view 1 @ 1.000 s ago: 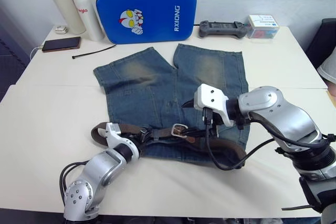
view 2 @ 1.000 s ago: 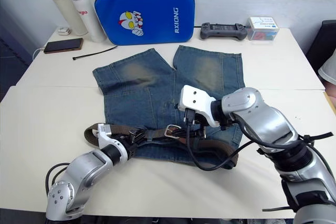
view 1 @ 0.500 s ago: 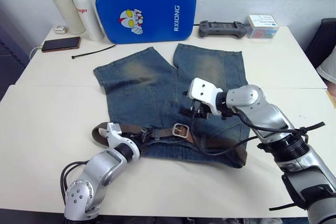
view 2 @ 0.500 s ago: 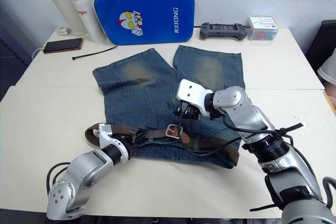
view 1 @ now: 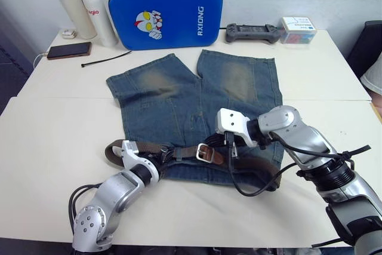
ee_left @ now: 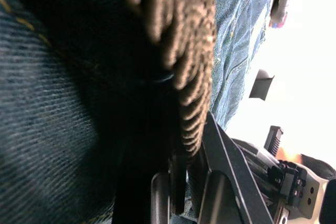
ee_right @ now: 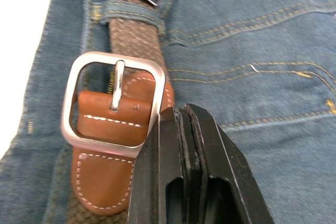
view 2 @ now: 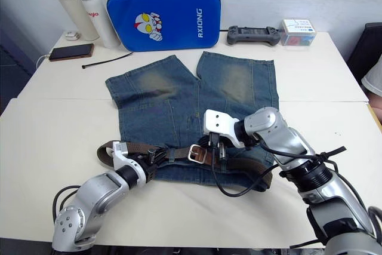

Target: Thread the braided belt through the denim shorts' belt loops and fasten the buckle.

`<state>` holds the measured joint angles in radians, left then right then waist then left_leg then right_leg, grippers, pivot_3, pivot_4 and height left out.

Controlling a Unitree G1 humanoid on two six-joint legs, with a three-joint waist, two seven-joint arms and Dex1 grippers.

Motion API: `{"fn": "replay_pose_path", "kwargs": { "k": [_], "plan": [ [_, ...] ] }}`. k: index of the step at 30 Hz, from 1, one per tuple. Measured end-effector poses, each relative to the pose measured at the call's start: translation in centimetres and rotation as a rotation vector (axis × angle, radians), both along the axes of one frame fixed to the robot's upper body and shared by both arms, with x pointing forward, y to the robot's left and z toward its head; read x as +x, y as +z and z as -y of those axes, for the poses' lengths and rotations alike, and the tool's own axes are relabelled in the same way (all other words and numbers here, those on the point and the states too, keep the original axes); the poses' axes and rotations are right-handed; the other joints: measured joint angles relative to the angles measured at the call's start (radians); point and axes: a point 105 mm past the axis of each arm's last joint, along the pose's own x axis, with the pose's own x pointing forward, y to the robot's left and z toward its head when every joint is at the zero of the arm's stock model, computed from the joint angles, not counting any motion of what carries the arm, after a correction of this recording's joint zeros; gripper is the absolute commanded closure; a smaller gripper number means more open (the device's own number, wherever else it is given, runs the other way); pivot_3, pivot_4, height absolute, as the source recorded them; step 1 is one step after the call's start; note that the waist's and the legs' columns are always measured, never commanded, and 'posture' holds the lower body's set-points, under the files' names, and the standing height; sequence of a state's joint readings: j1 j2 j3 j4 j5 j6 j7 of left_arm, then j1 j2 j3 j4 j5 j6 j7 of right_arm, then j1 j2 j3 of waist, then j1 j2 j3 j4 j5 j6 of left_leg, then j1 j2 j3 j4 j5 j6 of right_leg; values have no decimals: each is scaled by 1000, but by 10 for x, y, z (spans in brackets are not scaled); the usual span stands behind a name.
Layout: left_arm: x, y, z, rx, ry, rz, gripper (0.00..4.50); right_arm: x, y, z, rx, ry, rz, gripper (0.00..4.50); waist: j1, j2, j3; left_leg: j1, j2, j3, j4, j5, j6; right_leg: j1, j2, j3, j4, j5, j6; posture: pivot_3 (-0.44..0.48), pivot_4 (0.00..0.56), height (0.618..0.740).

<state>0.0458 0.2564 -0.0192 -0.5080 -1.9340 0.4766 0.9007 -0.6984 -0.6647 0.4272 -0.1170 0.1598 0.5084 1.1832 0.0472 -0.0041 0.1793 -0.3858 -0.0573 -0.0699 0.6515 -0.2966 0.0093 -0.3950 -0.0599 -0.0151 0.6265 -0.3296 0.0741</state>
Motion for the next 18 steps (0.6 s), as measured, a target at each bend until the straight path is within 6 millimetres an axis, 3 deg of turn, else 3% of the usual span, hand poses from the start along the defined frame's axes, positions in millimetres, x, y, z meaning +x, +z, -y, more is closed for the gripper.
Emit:
{"fn": "replay_pose_path", "kwargs": {
  "k": [12,18],
  "plan": [
    [2,0,1,-11,10,2,4500,-13,-5,-8,-22,69,-7,4310,1,0,0,0,0,0,0,0,0,0,0,0,0,0,0,0,150,740],
    [7,8,5,-161,76,0,4500,-14,-5,-13,-19,80,2,4310,1,0,0,0,0,0,0,0,0,0,0,0,0,0,0,0,150,740]
  ]
}}
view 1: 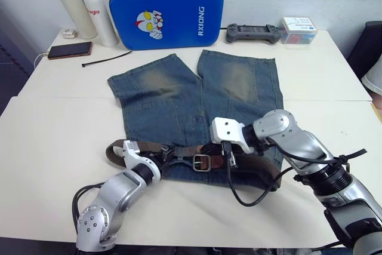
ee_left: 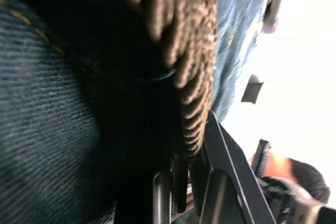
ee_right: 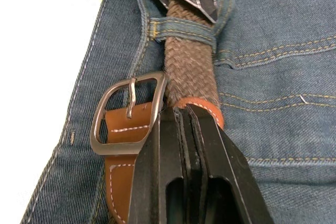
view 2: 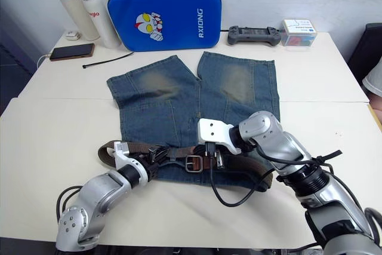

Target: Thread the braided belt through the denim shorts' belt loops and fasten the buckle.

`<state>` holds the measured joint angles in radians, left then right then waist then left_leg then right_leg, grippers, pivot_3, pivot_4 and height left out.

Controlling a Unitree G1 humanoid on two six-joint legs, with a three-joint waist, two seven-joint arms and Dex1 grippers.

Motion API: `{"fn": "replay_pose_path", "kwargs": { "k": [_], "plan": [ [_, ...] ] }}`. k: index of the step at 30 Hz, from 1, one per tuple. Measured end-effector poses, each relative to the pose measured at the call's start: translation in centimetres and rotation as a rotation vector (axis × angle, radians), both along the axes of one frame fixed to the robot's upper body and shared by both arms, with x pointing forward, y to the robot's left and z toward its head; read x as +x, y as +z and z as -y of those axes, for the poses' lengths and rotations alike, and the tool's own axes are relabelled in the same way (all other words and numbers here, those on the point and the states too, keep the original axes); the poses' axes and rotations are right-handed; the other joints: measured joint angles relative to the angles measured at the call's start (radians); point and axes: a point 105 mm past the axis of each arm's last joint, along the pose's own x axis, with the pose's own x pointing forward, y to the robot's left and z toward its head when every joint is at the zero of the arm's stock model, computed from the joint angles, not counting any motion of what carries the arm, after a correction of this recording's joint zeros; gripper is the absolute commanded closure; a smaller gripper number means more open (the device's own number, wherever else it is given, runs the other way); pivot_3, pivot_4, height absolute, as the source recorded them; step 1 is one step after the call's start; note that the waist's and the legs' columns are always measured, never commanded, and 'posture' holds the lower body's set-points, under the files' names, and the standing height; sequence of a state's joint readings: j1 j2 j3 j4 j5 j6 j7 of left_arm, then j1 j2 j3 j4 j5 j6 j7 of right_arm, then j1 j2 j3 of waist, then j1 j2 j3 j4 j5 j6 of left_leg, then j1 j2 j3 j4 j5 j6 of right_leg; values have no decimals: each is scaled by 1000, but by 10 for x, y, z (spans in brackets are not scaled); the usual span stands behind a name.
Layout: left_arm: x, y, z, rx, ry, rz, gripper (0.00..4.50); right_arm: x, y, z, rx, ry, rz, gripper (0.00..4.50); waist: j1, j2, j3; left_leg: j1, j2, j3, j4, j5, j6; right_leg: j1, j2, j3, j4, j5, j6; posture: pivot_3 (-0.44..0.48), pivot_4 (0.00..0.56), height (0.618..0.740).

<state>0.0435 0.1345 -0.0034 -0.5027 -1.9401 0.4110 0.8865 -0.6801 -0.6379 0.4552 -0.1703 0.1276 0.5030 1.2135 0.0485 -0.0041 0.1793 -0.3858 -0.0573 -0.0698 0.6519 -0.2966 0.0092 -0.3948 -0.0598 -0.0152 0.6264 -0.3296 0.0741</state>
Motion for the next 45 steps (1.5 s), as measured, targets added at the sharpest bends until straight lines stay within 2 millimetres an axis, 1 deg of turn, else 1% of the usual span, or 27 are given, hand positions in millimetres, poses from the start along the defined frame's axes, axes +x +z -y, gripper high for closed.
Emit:
{"fn": "replay_pose_path", "kwargs": {
  "k": [3,4,7,8,11,12,13,21,24,27,28,29,31,32,37,39,40,41,43,44,45],
  "plan": [
    [2,4,1,-70,31,-3,4500,1,0,-2,-2,0,15,3558,-1,0,0,0,0,0,0,0,0,0,0,0,0,0,0,0,150,740],
    [2,4,1,-77,33,-3,4500,2,1,-2,-1,0,20,3218,-1,0,0,0,0,0,0,0,0,0,0,0,0,0,0,0,150,740],
    [2,4,2,-91,36,-11,4500,3,3,-6,8,2,42,2081,-1,0,0,0,0,0,0,0,0,0,0,0,0,0,0,0,150,740],
    [1,4,2,-88,32,-19,4500,4,4,-7,12,1,51,1475,-1,0,0,0,0,0,0,0,0,0,0,0,0,0,0,0,150,740],
    [1,3,2,-84,30,-28,4500,5,6,-7,15,-6,66,538,-1,0,0,0,0,0,0,0,0,0,0,0,0,0,0,0,150,740],
    [0,3,3,-81,26,-28,4500,7,7,-6,13,-11,89,114,-1,0,0,0,0,0,0,0,0,0,0,0,0,0,0,0,150,740],
    [0,3,3,-80,25,-27,4500,9,9,-6,12,-14,109,41,-1,0,0,0,0,0,0,0,0,0,0,0,0,0,0,0,150,740],
    [0,3,4,-79,12,-19,4500,16,6,-6,-28,-35,212,41,1,0,0,0,0,0,0,0,0,0,0,0,0,0,0,0,150,740],
    [0,3,3,-83,14,-19,4500,18,3,-7,-35,-39,228,827,1,0,0,0,0,0,0,0,0,0,0,0,0,0,0,0,150,740],
    [-1,3,3,-77,11,-20,4500,18,-5,-5,-46,-35,224,2129,0,0,0,0,0,0,0,0,0,0,0,0,0,0,0,0,150,740],
    [-1,3,3,-74,10,-21,4500,18,-7,-5,-46,-36,218,2700,-1,0,0,0,0,0,0,0,0,0,0,0,0,0,0,0,150,740],
    [-1,3,2,-67,8,-21,4500,18,-8,-5,-45,-35,216,3114,-2,0,0,0,0,0,0,0,0,0,0,0,0,0,0,0,150,740],
    [-2,2,0,-38,-3,-17,4500,18,-7,-5,-42,-33,221,4110,-2,0,0,0,0,0,0,0,0,0,1,0,0,0,0,0,150,740],
    [-2,2,-1,-21,-10,-10,4500,18,-7,-5,-41,-28,224,4445,-3,0,0,0,0,0,0,0,0,0,1,0,0,0,0,0,150,740],
    [-6,5,-8,115,-95,74,4500,14,-5,-6,-30,-5,212,4445,-7,0,0,0,0,0,0,0,0,0,1,0,1,0,0,0,150,740],
    [-7,8,-9,138,-118,115,3610,13,-2,-7,-21,1,214,4500,-9,0,0,0,0,0,0,0,0,0,1,0,0,0,0,0,150,740],
    [-8,10,-10,152,-130,135,3412,13,-1,-7,-18,2,217,4500,-10,0,0,0,0,0,0,0,0,0,1,0,0,0,0,0,150,740],
    [-10,13,-13,178,-148,165,2891,13,0,-6,-18,2,218,4500,-13,0,0,0,0,0,-1,0,0,0,1,0,0,0,0,0,150,740],
    [-17,18,-18,239,-186,223,2093,13,0,-6,-19,5,217,4500,-21,0,0,0,0,0,-2,0,-1,-1,0,0,1,0,0,0,150,740],
    [-19,20,-22,277,-210,248,1573,13,0,-6,-19,7,218,4500,-23,0,0,0,0,0,-2,1,-1,-1,1,0,1,0,0,0,150,740],
    [-25,20,-29,338,-251,279,1123,12,1,-6,-17,14,226,4500,-25,-1,0,0,1,-1,-3,1,-2,-1,1,0,1,-1,-1,0,150,740]
  ]
}}
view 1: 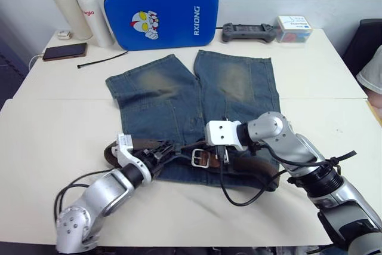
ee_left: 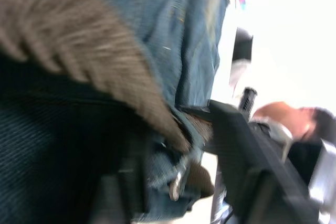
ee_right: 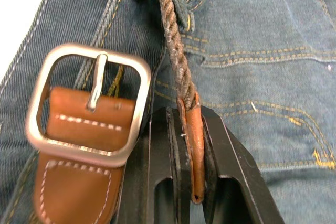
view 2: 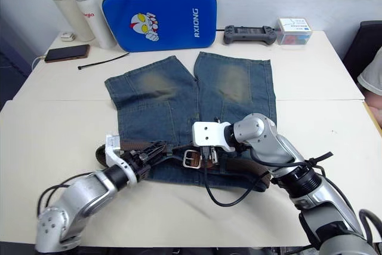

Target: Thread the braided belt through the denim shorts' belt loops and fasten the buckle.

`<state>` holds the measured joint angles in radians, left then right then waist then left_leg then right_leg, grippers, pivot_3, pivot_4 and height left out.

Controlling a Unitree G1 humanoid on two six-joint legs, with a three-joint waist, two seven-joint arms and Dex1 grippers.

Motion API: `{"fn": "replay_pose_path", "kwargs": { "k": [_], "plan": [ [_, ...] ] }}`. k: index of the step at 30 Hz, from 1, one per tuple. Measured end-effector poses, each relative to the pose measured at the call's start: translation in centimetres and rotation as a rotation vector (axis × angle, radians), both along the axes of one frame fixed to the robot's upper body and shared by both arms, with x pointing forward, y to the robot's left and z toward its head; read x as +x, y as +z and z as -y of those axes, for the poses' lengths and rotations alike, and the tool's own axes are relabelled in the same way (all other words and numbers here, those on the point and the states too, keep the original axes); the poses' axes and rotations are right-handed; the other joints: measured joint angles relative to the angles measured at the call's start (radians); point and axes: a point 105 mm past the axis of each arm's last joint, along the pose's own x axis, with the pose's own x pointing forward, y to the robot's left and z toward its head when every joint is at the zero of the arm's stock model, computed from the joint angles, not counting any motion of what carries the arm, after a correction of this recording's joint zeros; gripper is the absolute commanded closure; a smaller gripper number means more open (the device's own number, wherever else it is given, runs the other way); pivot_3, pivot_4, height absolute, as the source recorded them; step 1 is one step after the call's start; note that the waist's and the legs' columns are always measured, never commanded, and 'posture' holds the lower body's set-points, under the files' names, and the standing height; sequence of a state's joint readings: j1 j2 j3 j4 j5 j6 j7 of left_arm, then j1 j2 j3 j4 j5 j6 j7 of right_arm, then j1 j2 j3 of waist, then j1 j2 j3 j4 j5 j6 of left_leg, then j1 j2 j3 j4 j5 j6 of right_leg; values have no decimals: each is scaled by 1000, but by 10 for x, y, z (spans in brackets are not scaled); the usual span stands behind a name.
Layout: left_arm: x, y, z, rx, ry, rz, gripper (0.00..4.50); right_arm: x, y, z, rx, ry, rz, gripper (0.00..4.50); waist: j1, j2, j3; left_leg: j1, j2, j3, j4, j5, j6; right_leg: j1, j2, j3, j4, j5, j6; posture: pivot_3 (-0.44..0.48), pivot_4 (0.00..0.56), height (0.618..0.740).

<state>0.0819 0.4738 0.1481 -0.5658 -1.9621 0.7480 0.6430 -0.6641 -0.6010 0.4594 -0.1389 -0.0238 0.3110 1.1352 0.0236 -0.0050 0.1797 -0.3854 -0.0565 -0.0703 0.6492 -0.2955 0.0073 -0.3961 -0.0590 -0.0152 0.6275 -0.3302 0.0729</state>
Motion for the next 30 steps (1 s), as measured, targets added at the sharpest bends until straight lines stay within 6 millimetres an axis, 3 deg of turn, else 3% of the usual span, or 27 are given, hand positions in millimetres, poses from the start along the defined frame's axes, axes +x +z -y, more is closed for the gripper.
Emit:
{"fn": "replay_pose_path", "kwargs": {
  "k": [2,3,5,8,16,19,26,28,30],
  "plan": [
    [-8,2,-11,83,-62,43,148,1,1,2,-2,-2,10,4500,-4,1,0,0,0,0,-1,0,0,-1,0,1,0,0,0,0,150,740],
    [-15,0,-15,166,-135,49,31,1,2,2,0,3,18,4500,-4,-1,1,0,1,0,-1,0,-1,-1,1,0,1,-1,-2,0,150,740],
    [-34,-2,-26,309,-300,42,31,1,4,2,4,17,37,4500,-6,0,2,0,1,0,-3,0,-1,-2,0,1,1,-2,-3,0,150,740],
    [-53,11,-33,385,-496,63,31,4,9,6,13,22,71,4500,-6,2,3,0,0,0,-3,0,-1,-3,0,1,1,-2,-3,0,150,740],
    [-80,62,-27,272,-799,235,31,28,45,47,-2,-11,303,4500,-5,3,5,-1,1,1,-4,0,-1,-3,0,0,0,-2,-4,0,150,740],
    [-81,72,-25,264,-846,271,31,29,44,61,-34,-1,331,4500,-9,4,5,-1,1,1,-4,0,-1,-3,0,0,0,-2,-4,0,150,740],
    [-71,89,-27,261,-852,341,31,34,51,117,-131,-82,343,4500,-15,8,8,-1,1,1,-4,0,0,-3,0,0,1,-2,-4,0,150,740],
    [-60,94,-28,302,-825,383,31,35,55,129,-146,-106,325,4500,-17,9,9,-1,1,1,-4,0,0,-3,0,0,1,-2,-4,0,150,740],
    [-40,97,-29,368,-752,454,31,34,61,129,-130,-107,314,4500,-22,10,9,0,1,1,-3,0,0,-2,0,0,2,-2,-4,0,150,740]
  ]
}}
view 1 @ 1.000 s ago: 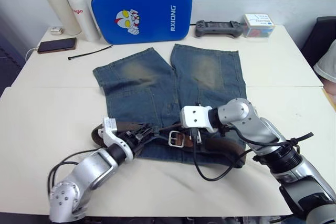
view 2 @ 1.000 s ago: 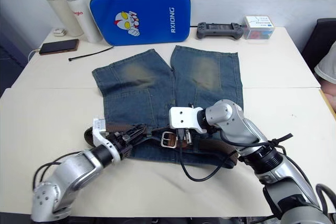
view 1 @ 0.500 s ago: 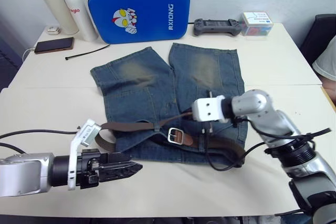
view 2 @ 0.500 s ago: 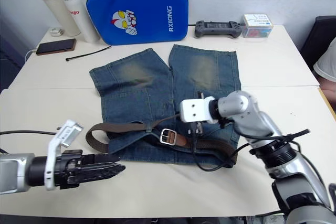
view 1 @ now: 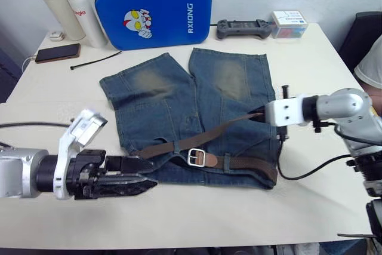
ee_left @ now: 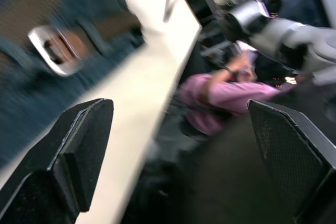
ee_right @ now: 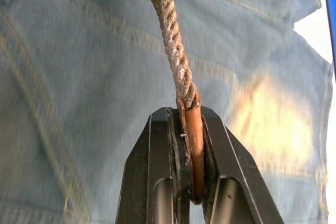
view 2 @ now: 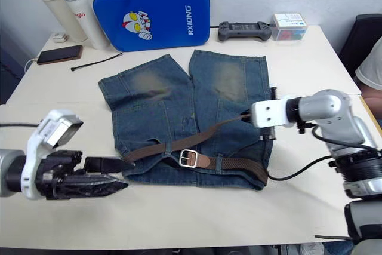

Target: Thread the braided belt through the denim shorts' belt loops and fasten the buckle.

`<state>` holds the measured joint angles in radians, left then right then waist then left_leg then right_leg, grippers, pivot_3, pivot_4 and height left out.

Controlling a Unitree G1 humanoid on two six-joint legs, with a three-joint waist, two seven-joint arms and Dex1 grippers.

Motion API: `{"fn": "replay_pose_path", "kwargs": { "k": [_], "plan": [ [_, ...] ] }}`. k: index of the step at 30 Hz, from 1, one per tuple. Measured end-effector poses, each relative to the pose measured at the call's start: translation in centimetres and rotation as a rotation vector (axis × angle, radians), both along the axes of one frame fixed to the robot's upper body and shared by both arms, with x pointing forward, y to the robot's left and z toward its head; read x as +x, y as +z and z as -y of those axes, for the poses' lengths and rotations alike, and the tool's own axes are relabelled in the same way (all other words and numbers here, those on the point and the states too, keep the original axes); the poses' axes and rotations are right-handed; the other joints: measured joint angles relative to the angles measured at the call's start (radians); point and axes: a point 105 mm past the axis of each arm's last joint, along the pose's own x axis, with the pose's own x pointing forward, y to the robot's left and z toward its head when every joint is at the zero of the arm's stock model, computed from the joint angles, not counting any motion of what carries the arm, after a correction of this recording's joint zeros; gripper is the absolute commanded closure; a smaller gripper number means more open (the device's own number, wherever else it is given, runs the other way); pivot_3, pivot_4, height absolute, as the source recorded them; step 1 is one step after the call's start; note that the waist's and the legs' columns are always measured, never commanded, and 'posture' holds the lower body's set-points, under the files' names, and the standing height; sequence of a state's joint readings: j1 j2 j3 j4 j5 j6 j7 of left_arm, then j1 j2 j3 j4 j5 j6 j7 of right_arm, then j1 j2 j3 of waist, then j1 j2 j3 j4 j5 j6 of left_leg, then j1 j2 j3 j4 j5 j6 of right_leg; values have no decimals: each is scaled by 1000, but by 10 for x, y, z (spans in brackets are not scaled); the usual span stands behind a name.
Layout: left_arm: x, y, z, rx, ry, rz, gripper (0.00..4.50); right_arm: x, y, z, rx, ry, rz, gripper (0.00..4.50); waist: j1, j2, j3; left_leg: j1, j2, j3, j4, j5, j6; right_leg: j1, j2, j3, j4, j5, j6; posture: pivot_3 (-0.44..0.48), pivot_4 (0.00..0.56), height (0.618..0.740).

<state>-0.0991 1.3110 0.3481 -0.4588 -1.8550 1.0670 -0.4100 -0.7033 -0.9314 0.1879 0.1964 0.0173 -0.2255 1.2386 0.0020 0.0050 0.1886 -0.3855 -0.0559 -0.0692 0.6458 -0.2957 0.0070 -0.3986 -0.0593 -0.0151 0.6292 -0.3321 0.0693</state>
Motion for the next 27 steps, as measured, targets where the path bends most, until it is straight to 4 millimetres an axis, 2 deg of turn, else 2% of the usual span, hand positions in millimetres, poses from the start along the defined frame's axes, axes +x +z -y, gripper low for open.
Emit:
{"fn": "replay_pose_path", "kwargs": {
  "k": [4,7,9,13,15,20,23,27],
  "plan": [
    [42,0,11,23,106,176,31,-5,1,-19,79,6,-76,4500,-3,0,1,-1,0,0,1,0,0,0,1,0,1,0,1,0,150,740],
    [69,-8,40,72,143,283,31,-9,0,-34,166,-30,-188,4500,3,-1,1,-2,0,0,3,0,0,0,1,0,1,1,3,0,150,740],
    [78,-14,55,116,148,336,31,-13,1,-44,213,-45,-240,4500,7,-2,2,-3,0,0,3,0,0,-1,1,0,3,2,4,0,150,740],
    [83,-25,74,238,116,465,31,-16,3,-54,269,-79,-294,4500,6,-2,2,-5,0,1,3,0,0,-5,1,2,5,2,4,0,150,740],
    [85,-27,82,245,105,505,31,-16,4,-55,274,-89,-295,4500,8,-2,2,-5,-1,2,3,0,0,-6,1,3,5,2,4,0,150,740],
    [92,-36,86,308,104,574,31,-14,5,-54,279,-104,-290,4500,10,-3,2,-5,-1,4,4,1,0,-8,1,5,7,2,4,0,150,740],
    [95,-34,94,283,119,603,793,-14,5,-55,282,-104,-290,4500,15,-3,2,-6,-1,5,5,1,0,-9,1,6,8,2,4,0,150,740],
    [107,-39,104,280,146,645,2537,-15,4,-57,290,-104,-304,4500,22,-3,3,-6,-1,6,6,1,0,-10,1,6,9,2,4,0,150,740]
  ]
}}
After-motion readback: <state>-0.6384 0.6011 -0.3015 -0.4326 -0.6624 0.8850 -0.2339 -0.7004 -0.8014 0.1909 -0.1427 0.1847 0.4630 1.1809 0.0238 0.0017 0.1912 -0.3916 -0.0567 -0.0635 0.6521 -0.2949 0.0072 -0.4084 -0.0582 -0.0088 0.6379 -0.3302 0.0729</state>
